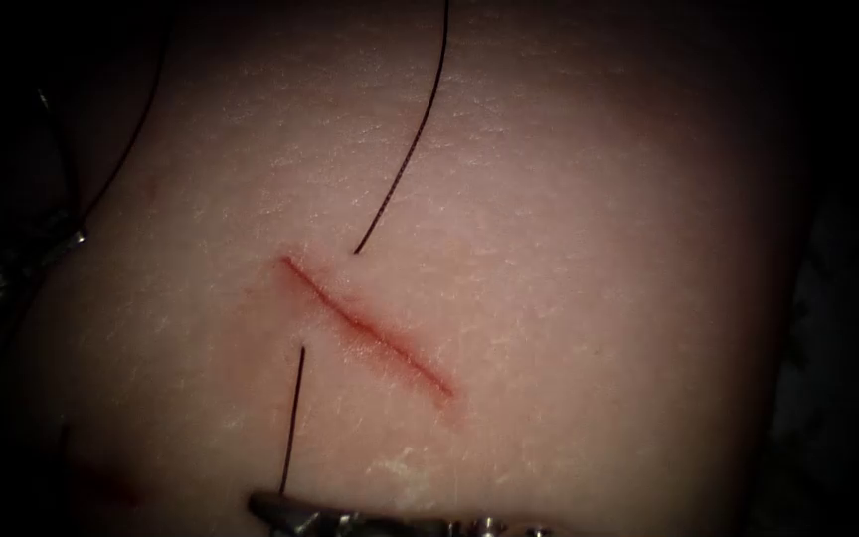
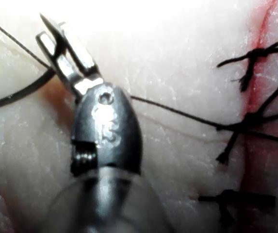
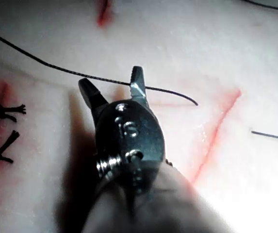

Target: Wound Closure

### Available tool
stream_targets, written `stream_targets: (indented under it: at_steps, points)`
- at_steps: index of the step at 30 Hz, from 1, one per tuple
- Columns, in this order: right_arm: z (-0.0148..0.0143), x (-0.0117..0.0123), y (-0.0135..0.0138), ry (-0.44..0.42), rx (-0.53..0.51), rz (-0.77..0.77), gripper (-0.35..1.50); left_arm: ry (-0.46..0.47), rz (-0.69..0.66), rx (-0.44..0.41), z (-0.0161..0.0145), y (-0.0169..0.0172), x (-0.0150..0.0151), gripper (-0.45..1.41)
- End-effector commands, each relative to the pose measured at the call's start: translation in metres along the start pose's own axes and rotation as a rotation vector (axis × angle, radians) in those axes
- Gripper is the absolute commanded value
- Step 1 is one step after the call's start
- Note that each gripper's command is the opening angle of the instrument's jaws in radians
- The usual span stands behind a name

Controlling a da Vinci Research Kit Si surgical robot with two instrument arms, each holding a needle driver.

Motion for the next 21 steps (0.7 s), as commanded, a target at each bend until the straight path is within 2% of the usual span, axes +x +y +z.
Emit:
stream_targets:
  at_steps: [1, 5, 17, 21]
  points:
    - [0.0003, -0.001, 0.0017, -0.004, -0.011, -0.005, 1.47, -0.001, -0.002, -0.002, 0.0001, 0.0009, -0.0008, -0.45]
    - [0.0002, -0.0026, 0.0041, -0.02, -0.027, -0.012, 1.47, 0.0, -0.001, -0.002, 0.0, 0.001, -0.0009, -0.45]
    - [0.004, -0.0073, 0.0059, -0.032, -0.039, -0.016, 1.43, -0.002, -0.001, -0.004, 0.0, 0.001, -0.001, -0.45]
    - [0.0049, -0.0087, 0.0067, -0.039, -0.043, -0.015, 1.35, -0.002, -0.001, -0.004, 0.0, 0.001, -0.001, -0.45]
